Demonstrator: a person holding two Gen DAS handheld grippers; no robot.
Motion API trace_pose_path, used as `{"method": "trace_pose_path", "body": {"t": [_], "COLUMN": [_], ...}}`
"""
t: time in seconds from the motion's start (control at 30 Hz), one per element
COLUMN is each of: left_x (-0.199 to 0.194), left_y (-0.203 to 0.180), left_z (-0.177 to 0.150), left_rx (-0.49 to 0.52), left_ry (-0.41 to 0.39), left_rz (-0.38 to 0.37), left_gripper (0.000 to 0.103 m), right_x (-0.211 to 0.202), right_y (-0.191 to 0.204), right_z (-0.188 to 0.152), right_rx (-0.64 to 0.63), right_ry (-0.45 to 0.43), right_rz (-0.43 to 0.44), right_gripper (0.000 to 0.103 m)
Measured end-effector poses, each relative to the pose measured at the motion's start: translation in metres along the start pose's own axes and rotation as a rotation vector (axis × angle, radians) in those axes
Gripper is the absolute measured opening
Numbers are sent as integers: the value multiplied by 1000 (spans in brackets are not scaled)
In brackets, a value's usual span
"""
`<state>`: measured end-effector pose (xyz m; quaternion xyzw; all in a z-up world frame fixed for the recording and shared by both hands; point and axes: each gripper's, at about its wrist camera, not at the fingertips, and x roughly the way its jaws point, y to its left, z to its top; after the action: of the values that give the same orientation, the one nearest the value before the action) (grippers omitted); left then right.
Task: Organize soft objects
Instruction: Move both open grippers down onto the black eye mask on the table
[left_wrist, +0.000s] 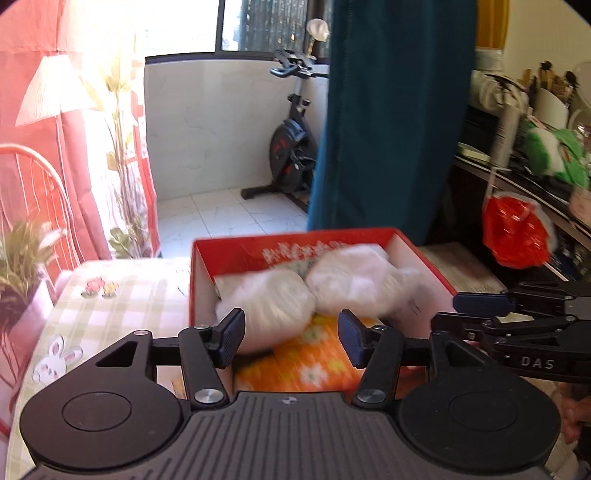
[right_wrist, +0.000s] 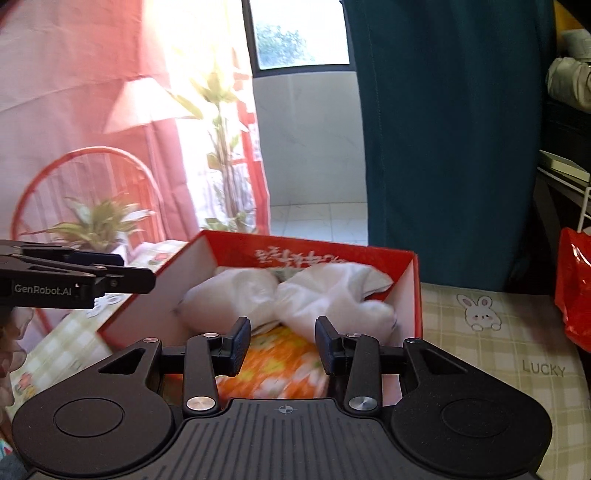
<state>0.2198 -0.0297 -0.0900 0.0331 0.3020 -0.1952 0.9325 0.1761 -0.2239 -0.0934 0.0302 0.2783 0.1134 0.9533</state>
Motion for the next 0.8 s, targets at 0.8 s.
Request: {"method": "trace_pose_path", "body": {"t": [0.8], "left_x": [-22], "left_y": [29], "left_z": [-185], "left_rx": [-107], "left_ry": [225], "left_rz": [66], "left_gripper": [68], "right_x": [-37], "right_y": [31], "right_z": [-189], "right_rx": [124], "right_ry": [201], "right_rz": [34], "right_gripper": [51]}}
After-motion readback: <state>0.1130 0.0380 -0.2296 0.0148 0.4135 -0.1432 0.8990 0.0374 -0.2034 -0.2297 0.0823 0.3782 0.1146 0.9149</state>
